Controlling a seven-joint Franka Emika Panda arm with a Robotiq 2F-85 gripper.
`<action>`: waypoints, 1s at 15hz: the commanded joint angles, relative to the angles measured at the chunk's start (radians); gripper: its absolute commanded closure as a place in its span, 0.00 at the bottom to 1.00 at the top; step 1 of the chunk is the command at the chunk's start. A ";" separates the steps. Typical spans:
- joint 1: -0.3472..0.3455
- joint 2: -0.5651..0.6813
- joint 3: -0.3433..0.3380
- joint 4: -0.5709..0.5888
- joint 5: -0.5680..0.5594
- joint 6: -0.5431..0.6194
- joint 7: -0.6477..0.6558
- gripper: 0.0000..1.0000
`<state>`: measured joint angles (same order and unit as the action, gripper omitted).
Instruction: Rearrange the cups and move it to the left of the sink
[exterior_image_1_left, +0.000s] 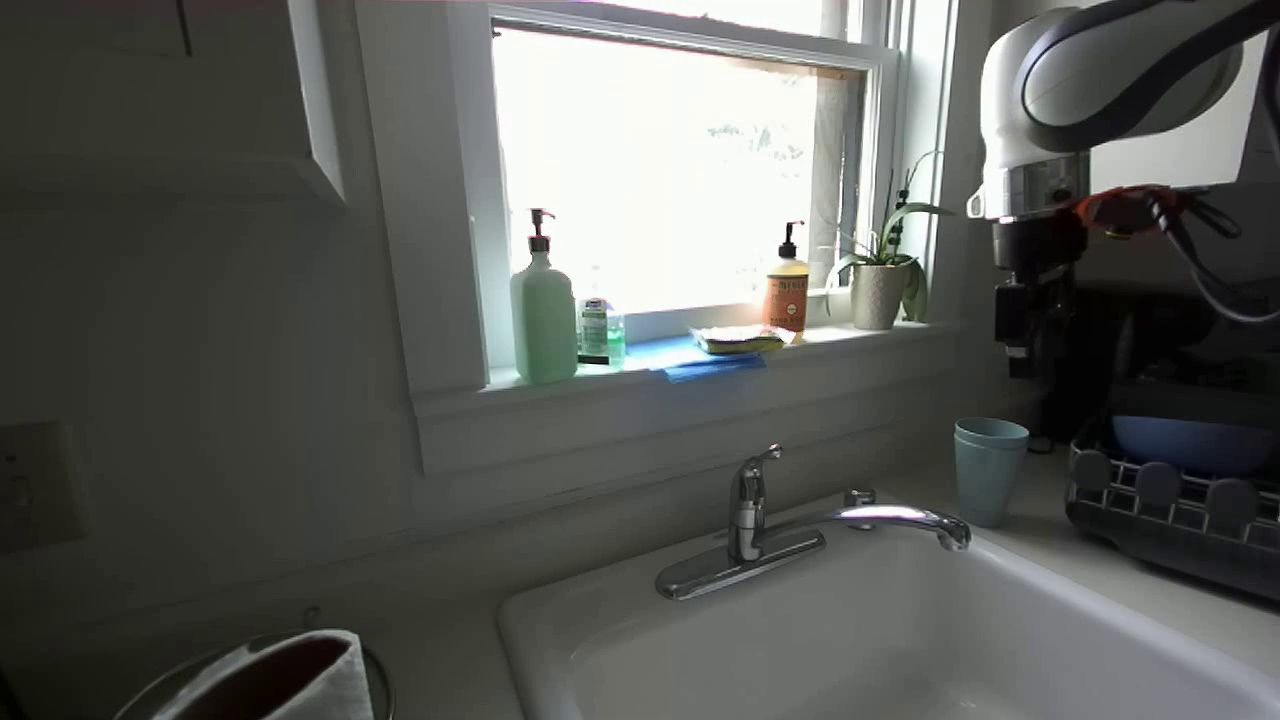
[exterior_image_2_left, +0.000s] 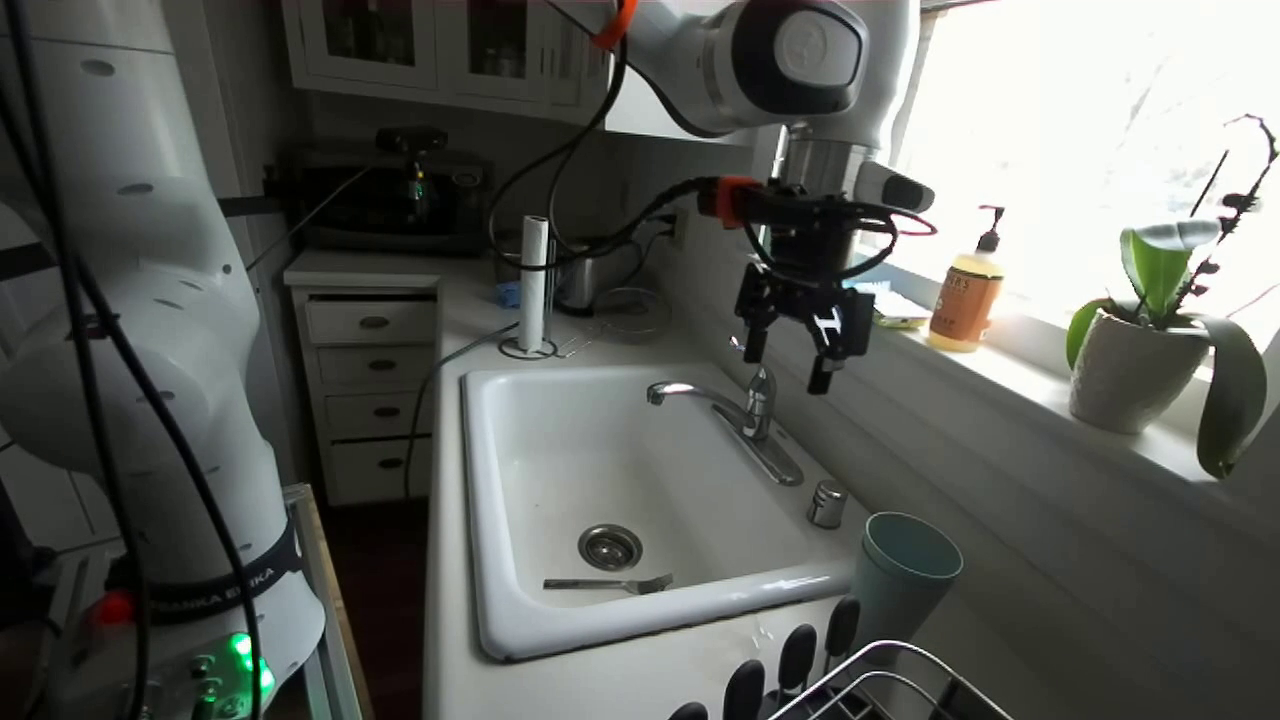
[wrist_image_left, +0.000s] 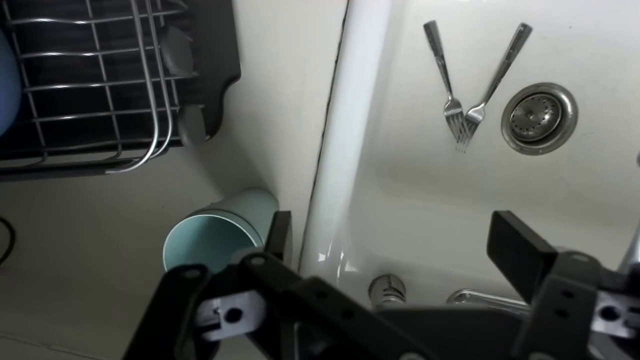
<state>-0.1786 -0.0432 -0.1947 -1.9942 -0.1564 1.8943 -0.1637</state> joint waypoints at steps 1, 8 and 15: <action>-0.009 0.029 -0.005 0.027 0.012 -0.002 -0.004 0.00; -0.032 0.142 -0.023 0.126 0.087 0.019 -0.044 0.00; -0.092 0.277 -0.032 0.210 0.154 0.080 -0.119 0.00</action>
<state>-0.2420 0.1621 -0.2260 -1.8513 -0.0403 1.9747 -0.2275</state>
